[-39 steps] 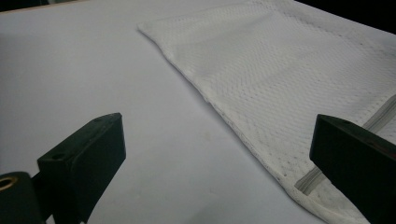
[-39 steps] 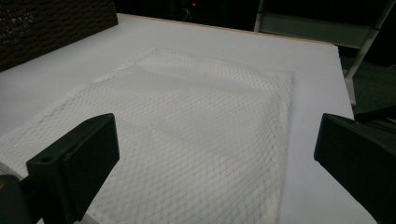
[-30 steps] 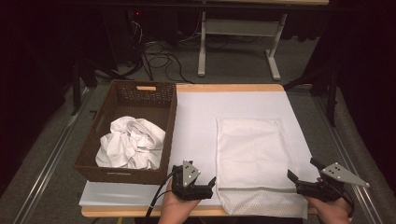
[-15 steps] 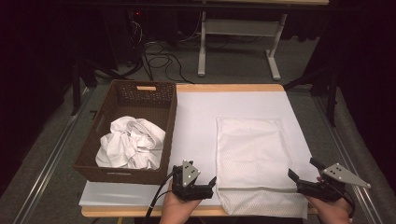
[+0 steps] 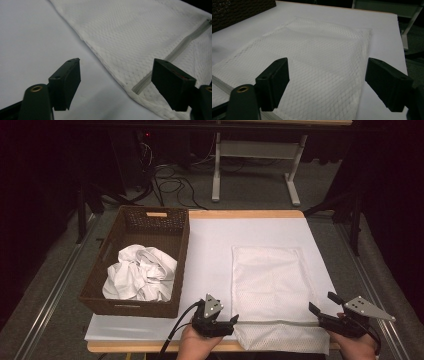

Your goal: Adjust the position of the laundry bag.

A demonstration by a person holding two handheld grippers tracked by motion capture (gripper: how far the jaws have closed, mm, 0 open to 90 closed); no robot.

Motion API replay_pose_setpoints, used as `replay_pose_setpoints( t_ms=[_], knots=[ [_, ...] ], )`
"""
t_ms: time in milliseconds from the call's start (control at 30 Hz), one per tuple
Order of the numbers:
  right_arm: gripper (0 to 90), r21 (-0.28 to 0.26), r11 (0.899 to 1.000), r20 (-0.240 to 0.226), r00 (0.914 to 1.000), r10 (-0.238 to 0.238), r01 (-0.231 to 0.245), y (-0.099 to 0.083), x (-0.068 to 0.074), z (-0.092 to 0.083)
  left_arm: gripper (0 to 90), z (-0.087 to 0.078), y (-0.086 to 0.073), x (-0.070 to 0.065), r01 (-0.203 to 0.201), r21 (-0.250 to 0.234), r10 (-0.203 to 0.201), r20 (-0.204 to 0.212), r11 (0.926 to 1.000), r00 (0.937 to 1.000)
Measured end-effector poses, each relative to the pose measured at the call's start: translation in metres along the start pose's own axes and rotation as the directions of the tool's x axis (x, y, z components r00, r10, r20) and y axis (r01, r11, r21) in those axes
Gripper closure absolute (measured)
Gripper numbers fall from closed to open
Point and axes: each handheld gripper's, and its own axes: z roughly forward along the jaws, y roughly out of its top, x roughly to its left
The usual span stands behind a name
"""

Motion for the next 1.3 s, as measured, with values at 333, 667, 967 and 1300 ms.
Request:
replay_pose_setpoints(
  t_ms=[333, 667, 967, 1300],
  knots=[
    [38.3, 0.063, 0.998, 0.021, 0.9997, 0.009, -0.010, -0.010, -0.003, -0.006, 35.5, 0.019, -0.002, -0.011, -0.022, 0.074, 0.021, 0.022, 0.9970, 0.9995],
    [41.7, 0.152, 0.986, 0.047, 0.9975, 0.053, -0.060, -0.029, -0.013, -0.005, 41.9, 0.027, -0.003, -0.019, -0.057, 0.107, 0.054, 0.037, 0.9926, 0.9979],
    [46.8, 0.236, 0.969, 0.041, 0.9967, 0.069, -0.077, -0.037, -0.014, 0.002, 57.1, 0.027, -0.002, -0.019, -0.039, 0.110, 0.037, 0.022, 0.9932, 0.9991],
    [57.9, 0.272, 0.962, 0.042, 0.9987, 0.028, -0.038, -0.038, -0.007, 0.006, 69.3, 0.027, -0.002, -0.020, -0.040, 0.112, 0.039, 0.009, 0.9929, 0.9992]
  ],
)
